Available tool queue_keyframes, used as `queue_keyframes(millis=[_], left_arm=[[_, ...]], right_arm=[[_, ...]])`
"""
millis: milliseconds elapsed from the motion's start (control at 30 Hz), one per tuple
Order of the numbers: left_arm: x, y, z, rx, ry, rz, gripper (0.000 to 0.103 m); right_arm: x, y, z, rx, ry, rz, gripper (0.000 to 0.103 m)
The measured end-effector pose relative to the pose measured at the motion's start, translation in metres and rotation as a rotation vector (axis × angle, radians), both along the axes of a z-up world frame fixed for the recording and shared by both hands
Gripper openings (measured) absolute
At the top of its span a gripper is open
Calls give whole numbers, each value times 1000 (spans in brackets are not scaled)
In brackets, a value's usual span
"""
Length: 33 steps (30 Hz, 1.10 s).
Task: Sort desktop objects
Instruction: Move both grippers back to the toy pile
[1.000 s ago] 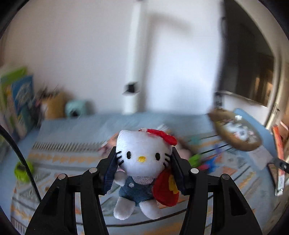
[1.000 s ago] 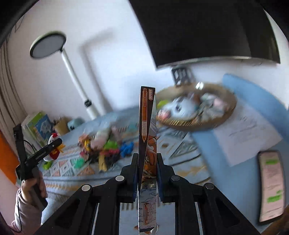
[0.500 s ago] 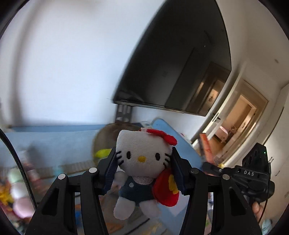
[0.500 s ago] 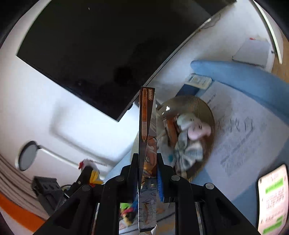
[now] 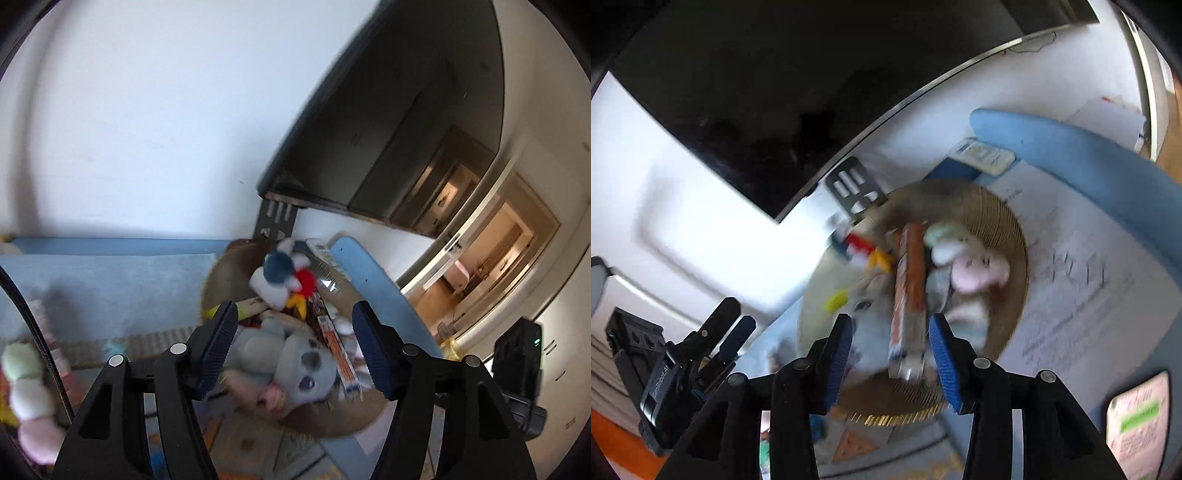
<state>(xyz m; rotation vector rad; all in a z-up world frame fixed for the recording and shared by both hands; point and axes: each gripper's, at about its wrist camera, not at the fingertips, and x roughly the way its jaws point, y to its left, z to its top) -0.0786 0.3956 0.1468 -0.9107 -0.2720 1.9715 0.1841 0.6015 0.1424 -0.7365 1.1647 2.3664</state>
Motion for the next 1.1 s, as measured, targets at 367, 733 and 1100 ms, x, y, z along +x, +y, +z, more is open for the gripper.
queue_keyframes(millis=[367,733,1100], left_arm=[[66,-243,16,25,96,278,66],[60,-321,-73,-195,-54,318,66],[29,-233,-131,-493,5,254,66]], right_arm=[[18,-157,-26,100,106,153,76],[-6,-189,-88,179,53,151,76],[1,-161,-104,-40,109,139,76]])
